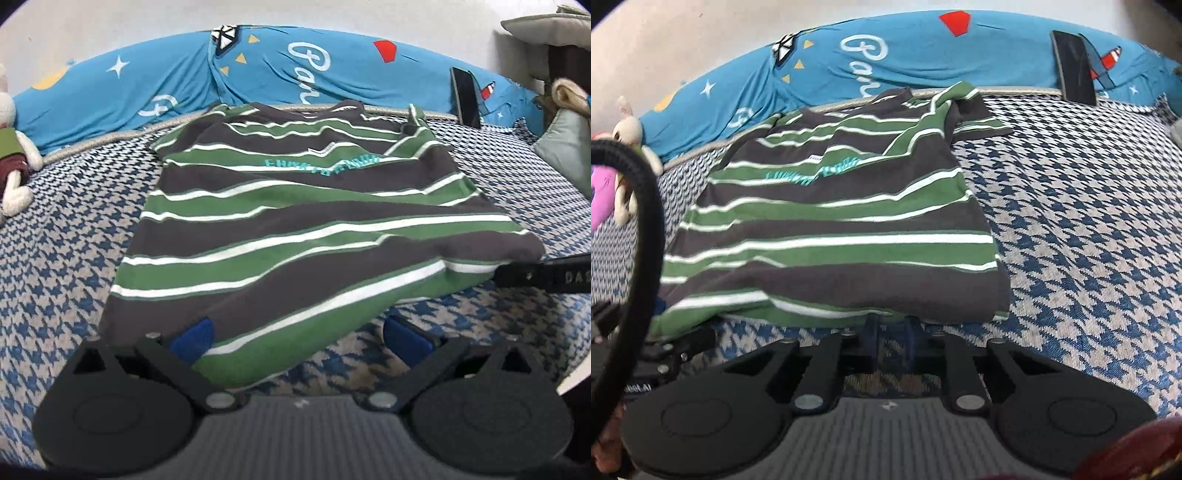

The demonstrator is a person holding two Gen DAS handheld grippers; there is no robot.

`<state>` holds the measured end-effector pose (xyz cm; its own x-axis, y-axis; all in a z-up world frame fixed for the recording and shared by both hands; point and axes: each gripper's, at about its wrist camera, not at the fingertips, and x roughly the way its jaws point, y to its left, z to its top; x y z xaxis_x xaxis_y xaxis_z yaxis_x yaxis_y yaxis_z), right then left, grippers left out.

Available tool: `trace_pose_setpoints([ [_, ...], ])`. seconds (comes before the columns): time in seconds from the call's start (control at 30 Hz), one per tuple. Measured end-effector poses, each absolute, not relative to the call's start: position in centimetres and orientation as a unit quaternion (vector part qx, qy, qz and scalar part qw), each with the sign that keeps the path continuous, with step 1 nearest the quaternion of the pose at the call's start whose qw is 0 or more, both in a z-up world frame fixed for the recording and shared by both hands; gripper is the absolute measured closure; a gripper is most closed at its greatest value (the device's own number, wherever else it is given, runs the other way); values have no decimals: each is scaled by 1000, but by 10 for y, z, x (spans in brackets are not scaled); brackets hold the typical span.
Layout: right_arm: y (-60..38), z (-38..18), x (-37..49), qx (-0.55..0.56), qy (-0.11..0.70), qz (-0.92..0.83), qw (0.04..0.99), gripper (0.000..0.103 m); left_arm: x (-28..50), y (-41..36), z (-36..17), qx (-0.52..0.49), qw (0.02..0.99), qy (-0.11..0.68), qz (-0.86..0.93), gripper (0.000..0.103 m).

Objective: Fold clothes

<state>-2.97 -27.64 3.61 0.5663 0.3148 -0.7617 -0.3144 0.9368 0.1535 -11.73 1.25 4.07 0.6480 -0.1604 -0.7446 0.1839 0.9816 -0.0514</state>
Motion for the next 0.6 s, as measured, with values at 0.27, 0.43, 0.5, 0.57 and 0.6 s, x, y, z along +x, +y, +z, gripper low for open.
trace_pose_setpoints([
  [0.27,-270,44,-19,25,408,169,897,88,-111,24,45,-10,919,388,-73,9],
  [0.43,-261,42,-7,45,405,169,898,88,-100,31,43,-34,920,387,-57,9],
  [0.5,-257,41,-1,53,407,168,896,88,-95,33,41,-45,919,389,-50,9],
  [0.57,-253,39,4,56,409,166,896,88,-91,35,40,-51,919,389,-44,8],
  [0.6,-251,38,6,57,409,164,896,88,-89,35,40,-53,919,389,-42,8],
])
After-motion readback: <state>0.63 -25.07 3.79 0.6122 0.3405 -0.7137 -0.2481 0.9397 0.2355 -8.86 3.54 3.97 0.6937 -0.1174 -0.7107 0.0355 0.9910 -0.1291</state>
